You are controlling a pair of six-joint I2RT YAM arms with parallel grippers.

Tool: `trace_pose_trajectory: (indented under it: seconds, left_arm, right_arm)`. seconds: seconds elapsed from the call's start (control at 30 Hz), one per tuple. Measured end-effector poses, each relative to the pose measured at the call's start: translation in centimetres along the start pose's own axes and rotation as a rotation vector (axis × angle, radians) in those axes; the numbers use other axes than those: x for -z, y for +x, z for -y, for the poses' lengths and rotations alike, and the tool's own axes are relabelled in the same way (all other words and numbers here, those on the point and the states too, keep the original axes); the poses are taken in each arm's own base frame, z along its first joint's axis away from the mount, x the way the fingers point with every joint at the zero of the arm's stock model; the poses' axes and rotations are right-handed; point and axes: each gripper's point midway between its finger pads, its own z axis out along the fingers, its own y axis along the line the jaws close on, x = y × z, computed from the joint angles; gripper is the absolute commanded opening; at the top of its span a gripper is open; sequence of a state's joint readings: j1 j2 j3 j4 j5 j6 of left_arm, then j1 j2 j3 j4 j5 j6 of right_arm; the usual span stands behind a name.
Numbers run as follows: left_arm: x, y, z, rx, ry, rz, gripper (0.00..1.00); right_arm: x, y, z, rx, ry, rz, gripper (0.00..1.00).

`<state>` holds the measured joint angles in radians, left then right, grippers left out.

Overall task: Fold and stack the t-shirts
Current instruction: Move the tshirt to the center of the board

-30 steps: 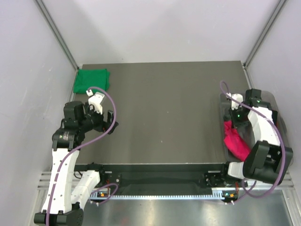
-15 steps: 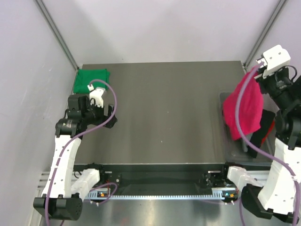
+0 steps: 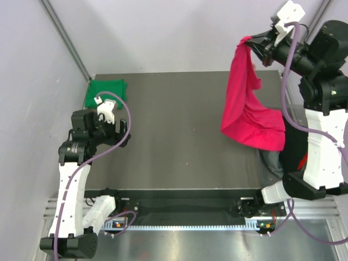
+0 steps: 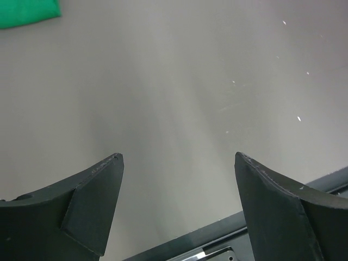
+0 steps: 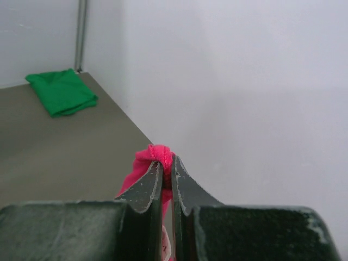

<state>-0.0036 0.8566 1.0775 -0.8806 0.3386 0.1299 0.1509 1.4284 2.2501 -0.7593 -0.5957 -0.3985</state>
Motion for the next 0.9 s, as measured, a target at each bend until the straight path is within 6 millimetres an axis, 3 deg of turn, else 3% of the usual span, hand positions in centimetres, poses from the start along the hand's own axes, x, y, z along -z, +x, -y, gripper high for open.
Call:
trace_pose_trajectory:
  seconds: [0.1,0.23,0.33,0.5,0.63,0.77,0.9]
  left_arm:
    - [0.6,-0.4,-0.6,0.003,-0.028,0.016,0.85]
    - [1.1,-0.8,-0.9,-0.007,-0.040,0.029,0.84]
    - [1.3,-0.9,0.4,-0.027,0.036,0.045,0.85]
    - [2.1,-1.6,3.7,-0.084,0.216,0.101,0.84]
    - [2.1,-2.6,5.6,-0.116,0.325,0.112,0.84]
    - [0.9,-4.6,8.5,-0.192,0.443,0.090,0.82]
    - [-0.2,-4.3,9.3,-0.195,0.465,0.067,0.82]
  right_arm:
    - [-1.9,-0.6,-1.2,-0.011,-0.055,0.029,0.00]
    - [-3.0,-3.0,-2.8,-0.001,-0.101,0.094,0.00]
    - [-3.0,-5.7,-3.5,0.024,-0.102,0.162,0.00]
    - [-2.1,-9.3,-2.6,0.064,-0.031,0.261,0.00]
    - [-2.0,-9.7,-1.3,0.084,0.039,0.267,0.00]
    - [-3.2,-9.4,-0.4,0.088,0.076,0.266,0.00]
    - [-5.3,-10.6,-1.3,0.096,0.070,0.309,0.00]
